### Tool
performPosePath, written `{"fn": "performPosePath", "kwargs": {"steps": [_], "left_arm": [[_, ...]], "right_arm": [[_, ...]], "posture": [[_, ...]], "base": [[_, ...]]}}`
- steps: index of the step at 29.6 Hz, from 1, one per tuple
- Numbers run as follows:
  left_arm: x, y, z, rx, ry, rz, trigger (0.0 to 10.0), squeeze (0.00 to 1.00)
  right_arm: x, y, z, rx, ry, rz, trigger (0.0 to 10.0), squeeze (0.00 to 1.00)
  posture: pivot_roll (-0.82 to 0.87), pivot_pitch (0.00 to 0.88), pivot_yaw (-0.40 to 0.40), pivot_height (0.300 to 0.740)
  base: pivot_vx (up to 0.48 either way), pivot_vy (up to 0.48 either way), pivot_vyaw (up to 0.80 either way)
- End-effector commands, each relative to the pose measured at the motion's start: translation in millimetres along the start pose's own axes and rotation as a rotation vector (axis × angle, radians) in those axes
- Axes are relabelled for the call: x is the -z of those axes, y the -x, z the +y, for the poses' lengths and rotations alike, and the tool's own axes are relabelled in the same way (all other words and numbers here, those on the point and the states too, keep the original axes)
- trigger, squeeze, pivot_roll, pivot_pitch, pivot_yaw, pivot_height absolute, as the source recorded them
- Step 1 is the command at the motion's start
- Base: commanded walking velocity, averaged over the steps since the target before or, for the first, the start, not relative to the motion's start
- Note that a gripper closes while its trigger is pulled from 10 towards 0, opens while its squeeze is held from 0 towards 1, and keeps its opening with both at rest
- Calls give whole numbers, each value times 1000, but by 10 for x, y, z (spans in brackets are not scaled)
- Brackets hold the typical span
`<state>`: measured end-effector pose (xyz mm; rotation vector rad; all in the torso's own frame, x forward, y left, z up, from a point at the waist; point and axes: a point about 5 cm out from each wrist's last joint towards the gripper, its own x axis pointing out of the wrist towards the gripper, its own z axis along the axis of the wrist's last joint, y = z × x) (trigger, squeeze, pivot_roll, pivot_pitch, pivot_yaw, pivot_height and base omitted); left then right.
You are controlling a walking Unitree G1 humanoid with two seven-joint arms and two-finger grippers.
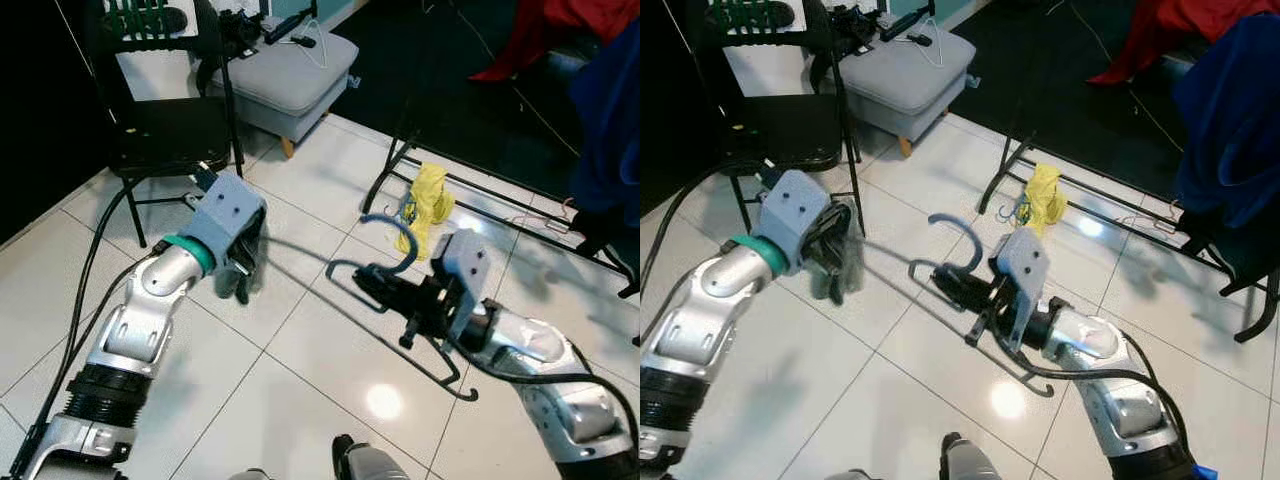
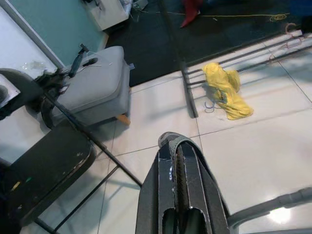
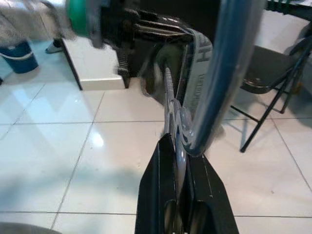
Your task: Hang hanger
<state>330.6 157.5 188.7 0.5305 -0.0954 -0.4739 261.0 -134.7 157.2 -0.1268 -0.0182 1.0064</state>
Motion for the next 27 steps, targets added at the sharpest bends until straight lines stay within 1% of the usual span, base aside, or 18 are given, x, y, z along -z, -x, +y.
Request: {"fn": "performPosePath", "kwargs": {"steps": [1,2,4,7,9,13,16,22,23,27], "left_arm": [[-83,37,56,44,-21,-33,10000,0],[-97,48,125,61,-41,-32,10000,0],[-64,47,197,73,-72,-15,10000,0],[-51,46,209,76,-79,-10,10000,0],[-27,33,229,81,-95,-5,10000,0],[-12,18,235,80,-102,-3,10000,0],[10,-9,208,82,-94,-3,10000,0],[10,-19,197,100,-87,-7,10000,0],[14,-37,200,95,-75,-9,10000,0],[4,-49,205,91,-64,-14,10000,0]], "right_arm": [[89,-25,35,-8,4,42,10000,0],[73,-27,36,-7,19,51,10000,0],[5,10,30,-2,31,55,10000,0],[-19,25,29,-1,30,56,10000,0],[-46,99,13,9,43,75,10000,0],[-73,148,1,17,54,84,10000,0],[-180,172,9,10,67,59,10000,0],[-219,166,17,14,78,50,10000,0],[-249,157,26,20,77,37,10000,0],[-258,139,30,26,75,26,10000,0]], "posture": [[6,96,78,740],[5,97,82,740],[-2,99,87,740],[-2,99,87,740],[-14,103,95,740],[-20,104,96,740],[-23,105,98,740],[-28,106,104,740],[-31,106,116,740],[-29,107,115,740]], "base": [[0,0,0],[0,0,0],[0,0,0],[0,0,0],[0,0,0],[0,0,0],[0,0,0],[0,0,0],[0,0,0],[0,0,0]]}}
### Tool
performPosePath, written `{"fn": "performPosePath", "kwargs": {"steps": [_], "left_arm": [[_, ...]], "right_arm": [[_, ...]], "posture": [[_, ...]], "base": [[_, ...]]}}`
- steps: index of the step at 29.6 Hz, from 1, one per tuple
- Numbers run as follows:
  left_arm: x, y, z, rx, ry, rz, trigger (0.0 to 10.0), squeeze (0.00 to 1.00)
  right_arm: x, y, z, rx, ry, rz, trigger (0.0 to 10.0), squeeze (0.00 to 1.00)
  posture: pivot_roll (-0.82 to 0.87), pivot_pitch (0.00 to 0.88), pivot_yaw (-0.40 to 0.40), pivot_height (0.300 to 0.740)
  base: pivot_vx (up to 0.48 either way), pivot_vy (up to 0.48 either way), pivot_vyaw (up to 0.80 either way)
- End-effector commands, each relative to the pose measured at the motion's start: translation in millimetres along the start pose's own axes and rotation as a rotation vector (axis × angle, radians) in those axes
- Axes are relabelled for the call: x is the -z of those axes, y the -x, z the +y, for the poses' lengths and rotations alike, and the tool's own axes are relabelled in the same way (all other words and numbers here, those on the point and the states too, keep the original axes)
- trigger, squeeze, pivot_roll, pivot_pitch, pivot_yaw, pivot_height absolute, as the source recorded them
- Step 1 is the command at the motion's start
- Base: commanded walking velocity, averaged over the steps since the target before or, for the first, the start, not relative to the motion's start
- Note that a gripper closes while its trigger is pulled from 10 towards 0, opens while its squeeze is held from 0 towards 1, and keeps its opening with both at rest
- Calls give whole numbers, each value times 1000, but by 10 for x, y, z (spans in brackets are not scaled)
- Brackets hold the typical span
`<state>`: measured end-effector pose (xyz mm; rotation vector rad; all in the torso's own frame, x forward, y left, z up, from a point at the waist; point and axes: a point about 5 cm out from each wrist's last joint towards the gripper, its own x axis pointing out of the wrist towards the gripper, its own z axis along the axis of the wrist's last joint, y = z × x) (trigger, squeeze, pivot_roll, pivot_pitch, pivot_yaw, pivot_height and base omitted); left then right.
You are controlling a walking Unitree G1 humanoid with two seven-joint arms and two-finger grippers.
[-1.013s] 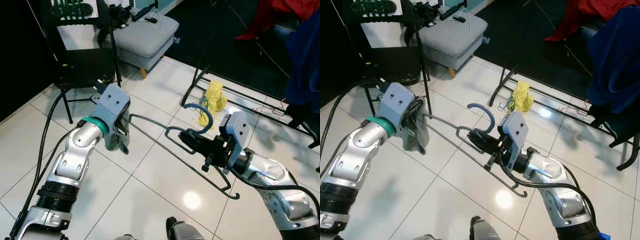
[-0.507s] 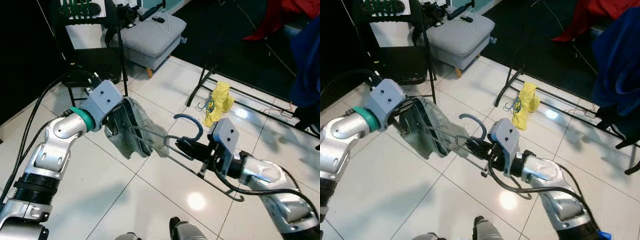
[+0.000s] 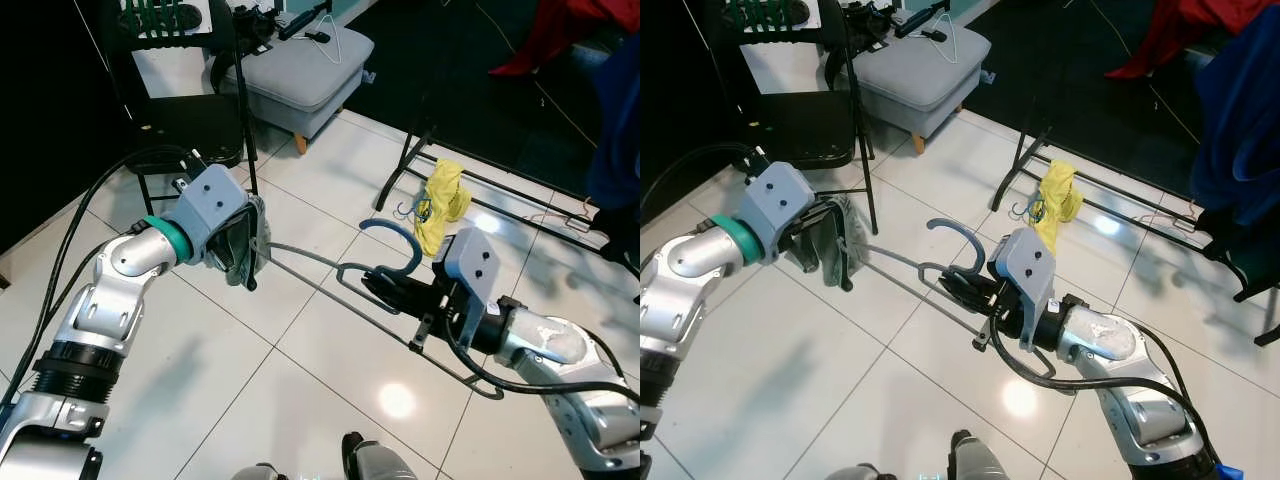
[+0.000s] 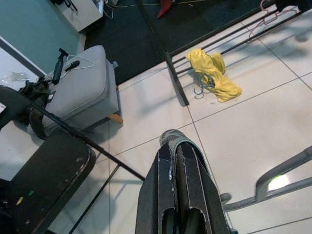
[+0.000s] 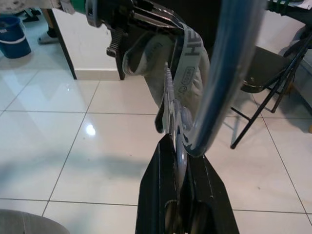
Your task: Hang hanger
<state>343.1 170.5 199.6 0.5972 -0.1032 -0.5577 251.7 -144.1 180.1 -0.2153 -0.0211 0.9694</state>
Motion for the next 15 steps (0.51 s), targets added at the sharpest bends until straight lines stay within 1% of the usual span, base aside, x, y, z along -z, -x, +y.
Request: {"fn": "performPosePath", "kwargs": {"steps": [1,2,6,7,15], "left_arm": [[2,-4,3,1,14,-5,10000,0],[-5,-2,6,-2,22,-10,10000,0],[-9,3,7,-3,25,-13,10000,0],[-9,13,7,-9,33,-16,10000,0],[-4,11,0,-16,42,-16,10000,0]], "right_arm": [[-35,-30,19,4,0,-26,10000,0],[-31,-60,0,21,2,-34,10000,0],[-24,-79,-14,32,3,-36,10000,0],[-27,-117,-49,56,4,-46,10000,0],[-53,-109,-76,72,11,-52,10000,0]], "posture": [[-22,106,114,740],[-18,106,112,740],[-18,106,112,740],[-15,105,107,740],[-19,102,103,740]], "base": [[0,0,0],[0,0,0],[0,0,0],[0,0,0],[0,0,0]]}}
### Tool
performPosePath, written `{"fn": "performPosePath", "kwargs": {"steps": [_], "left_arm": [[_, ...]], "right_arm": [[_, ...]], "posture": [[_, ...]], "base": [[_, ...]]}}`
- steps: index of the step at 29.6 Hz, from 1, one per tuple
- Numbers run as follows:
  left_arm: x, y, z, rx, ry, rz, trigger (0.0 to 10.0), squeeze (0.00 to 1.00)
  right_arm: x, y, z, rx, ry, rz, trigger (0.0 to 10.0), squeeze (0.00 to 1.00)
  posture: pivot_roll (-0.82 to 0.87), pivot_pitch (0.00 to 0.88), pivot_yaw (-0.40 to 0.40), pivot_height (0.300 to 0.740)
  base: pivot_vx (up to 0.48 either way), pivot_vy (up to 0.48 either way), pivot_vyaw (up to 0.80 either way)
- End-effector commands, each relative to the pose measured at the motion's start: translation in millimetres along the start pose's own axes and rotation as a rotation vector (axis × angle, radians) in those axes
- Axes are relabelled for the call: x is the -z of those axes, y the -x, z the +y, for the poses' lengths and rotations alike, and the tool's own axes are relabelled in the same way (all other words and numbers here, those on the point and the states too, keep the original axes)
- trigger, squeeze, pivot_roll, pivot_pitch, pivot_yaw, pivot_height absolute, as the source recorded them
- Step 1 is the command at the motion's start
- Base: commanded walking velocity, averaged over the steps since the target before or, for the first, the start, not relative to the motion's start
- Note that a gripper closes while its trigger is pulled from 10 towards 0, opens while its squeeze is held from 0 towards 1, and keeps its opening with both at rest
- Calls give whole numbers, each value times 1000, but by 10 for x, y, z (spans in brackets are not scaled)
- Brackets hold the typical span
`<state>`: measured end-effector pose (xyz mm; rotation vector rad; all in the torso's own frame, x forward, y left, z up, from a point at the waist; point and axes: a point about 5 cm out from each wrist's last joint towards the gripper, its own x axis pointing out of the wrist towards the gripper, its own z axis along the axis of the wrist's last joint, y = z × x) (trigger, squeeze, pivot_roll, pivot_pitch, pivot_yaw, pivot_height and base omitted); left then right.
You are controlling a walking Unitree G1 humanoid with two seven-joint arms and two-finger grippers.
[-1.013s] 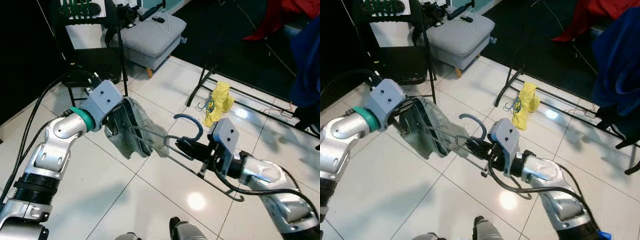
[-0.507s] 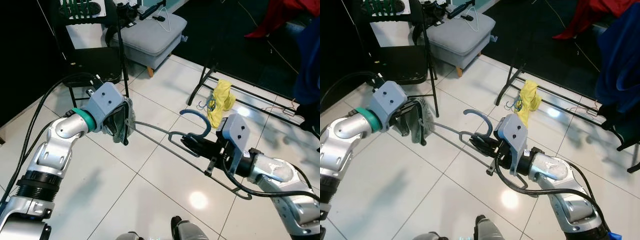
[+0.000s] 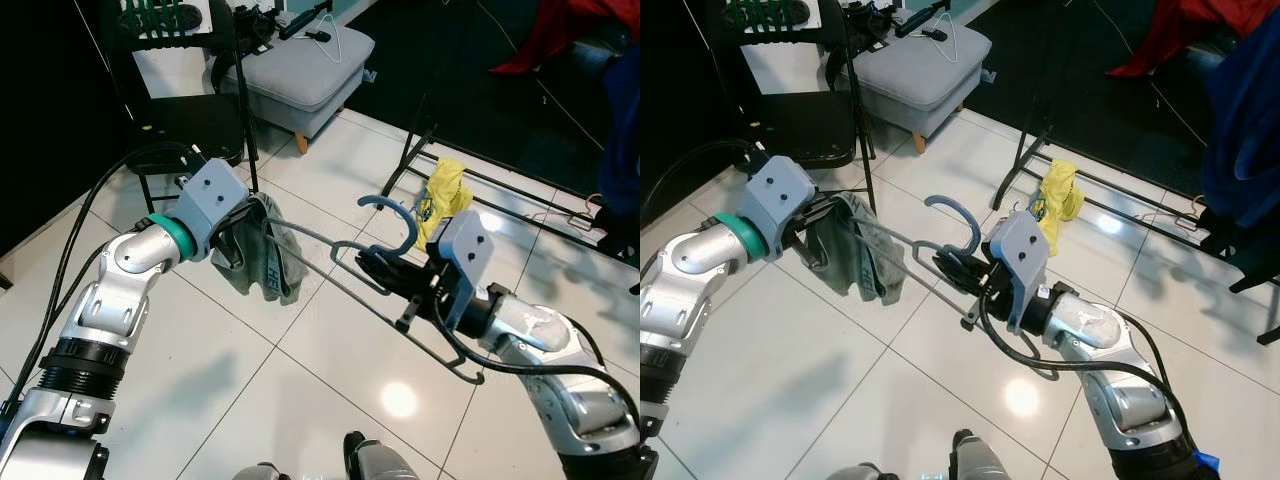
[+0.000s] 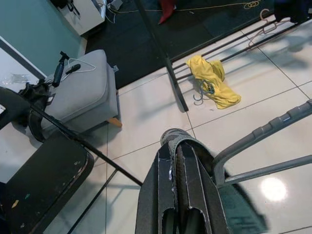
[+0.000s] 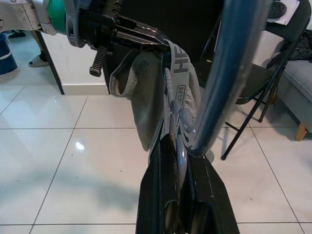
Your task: Hang hanger
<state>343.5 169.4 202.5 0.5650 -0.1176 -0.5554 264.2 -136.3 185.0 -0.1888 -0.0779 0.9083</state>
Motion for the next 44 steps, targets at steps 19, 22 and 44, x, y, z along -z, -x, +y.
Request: {"fn": "performPosePath", "kwargs": {"steps": [19,22,44], "left_arm": [[59,-44,65,-76,30,13,10000,0],[61,-41,74,-80,30,14,10000,0],[162,-21,88,-88,24,48,10000,0]], "right_arm": [[11,121,161,-110,-31,37,10000,0],[6,120,157,-108,-30,34,10000,0],[-48,189,25,-22,15,35,10000,0]], "posture": [[-33,90,104,740],[-32,88,105,740],[-30,96,111,740]], "base": [[0,0,0],[0,0,0],[0,0,0]]}}
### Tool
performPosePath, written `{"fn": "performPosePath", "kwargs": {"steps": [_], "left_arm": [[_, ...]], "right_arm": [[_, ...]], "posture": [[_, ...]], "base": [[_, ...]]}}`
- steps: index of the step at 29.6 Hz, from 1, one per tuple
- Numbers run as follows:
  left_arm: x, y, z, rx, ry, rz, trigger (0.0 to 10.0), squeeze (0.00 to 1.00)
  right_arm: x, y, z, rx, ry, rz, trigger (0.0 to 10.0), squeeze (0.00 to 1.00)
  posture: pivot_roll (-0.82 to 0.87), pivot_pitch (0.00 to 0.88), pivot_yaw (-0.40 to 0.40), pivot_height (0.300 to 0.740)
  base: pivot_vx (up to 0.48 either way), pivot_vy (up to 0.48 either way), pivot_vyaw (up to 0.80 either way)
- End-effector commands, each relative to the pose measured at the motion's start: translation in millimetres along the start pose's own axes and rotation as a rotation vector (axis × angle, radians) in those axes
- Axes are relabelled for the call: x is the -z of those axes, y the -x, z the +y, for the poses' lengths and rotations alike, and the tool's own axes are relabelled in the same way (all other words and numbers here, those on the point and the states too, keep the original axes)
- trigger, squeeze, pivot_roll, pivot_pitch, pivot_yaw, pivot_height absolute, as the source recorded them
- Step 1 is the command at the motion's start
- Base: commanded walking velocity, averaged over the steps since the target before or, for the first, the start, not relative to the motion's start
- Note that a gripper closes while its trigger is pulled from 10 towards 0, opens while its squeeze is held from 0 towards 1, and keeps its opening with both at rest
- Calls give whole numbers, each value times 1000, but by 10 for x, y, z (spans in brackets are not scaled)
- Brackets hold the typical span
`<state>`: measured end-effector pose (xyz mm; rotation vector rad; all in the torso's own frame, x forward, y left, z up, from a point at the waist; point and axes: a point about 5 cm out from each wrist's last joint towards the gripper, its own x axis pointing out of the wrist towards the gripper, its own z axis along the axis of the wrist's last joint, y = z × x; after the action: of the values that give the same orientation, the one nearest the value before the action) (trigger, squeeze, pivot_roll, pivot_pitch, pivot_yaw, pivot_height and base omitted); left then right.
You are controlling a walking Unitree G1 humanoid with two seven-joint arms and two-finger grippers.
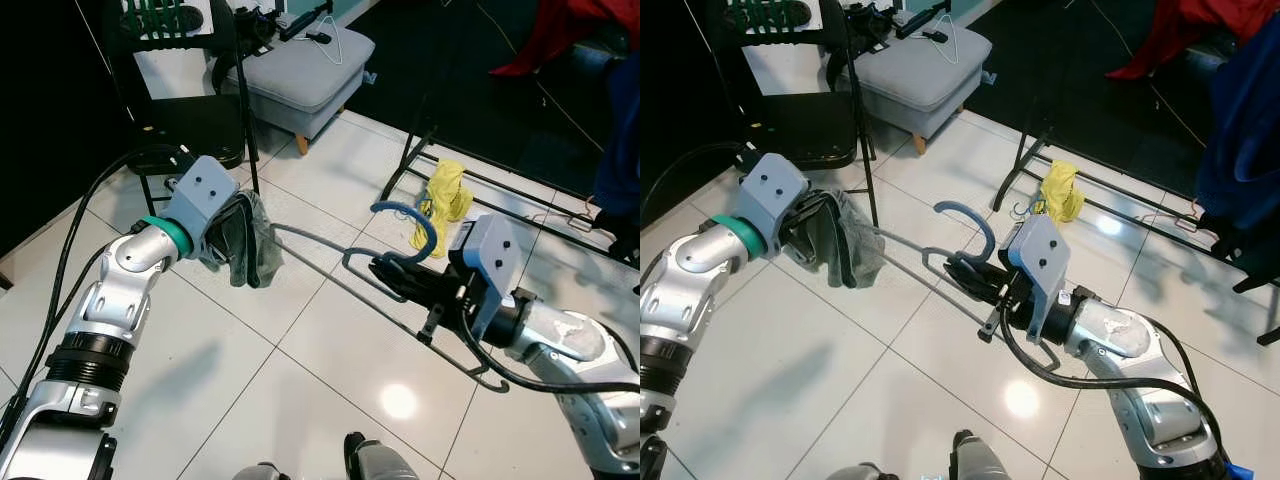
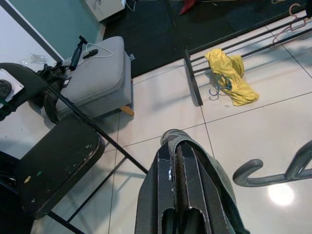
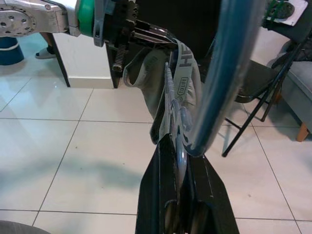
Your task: Hang hanger
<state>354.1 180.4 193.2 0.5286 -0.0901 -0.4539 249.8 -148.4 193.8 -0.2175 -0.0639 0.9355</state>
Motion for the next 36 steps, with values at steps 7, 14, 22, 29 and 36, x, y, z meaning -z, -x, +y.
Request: {"fn": "performPosePath", "kwargs": {"steps": [7,14,22,29,36], "left_arm": [[-38,11,13,9,-9,-14,10000,0],[-110,-7,6,14,-2,-41,10000,0],[-124,-12,11,13,-1,-46,10000,0],[-108,-18,11,11,1,-38,10000,0],[-113,-21,15,9,2,-39,10000,0]], "right_arm": [[82,-45,-21,38,-13,9,10000,0],[99,-103,-32,56,-25,-5,10000,0],[73,-134,-26,52,-29,-25,10000,0],[15,-131,25,17,-38,-49,10000,0],[23,-141,51,6,-45,-49,10000,0]], "posture": [[-25,98,111,740],[-21,99,113,740],[-19,101,114,740],[-22,103,114,740],[-19,102,114,740]], "base": [[0,0,0],[0,0,0],[0,0,0],[0,0,0],[0,0,0]]}}
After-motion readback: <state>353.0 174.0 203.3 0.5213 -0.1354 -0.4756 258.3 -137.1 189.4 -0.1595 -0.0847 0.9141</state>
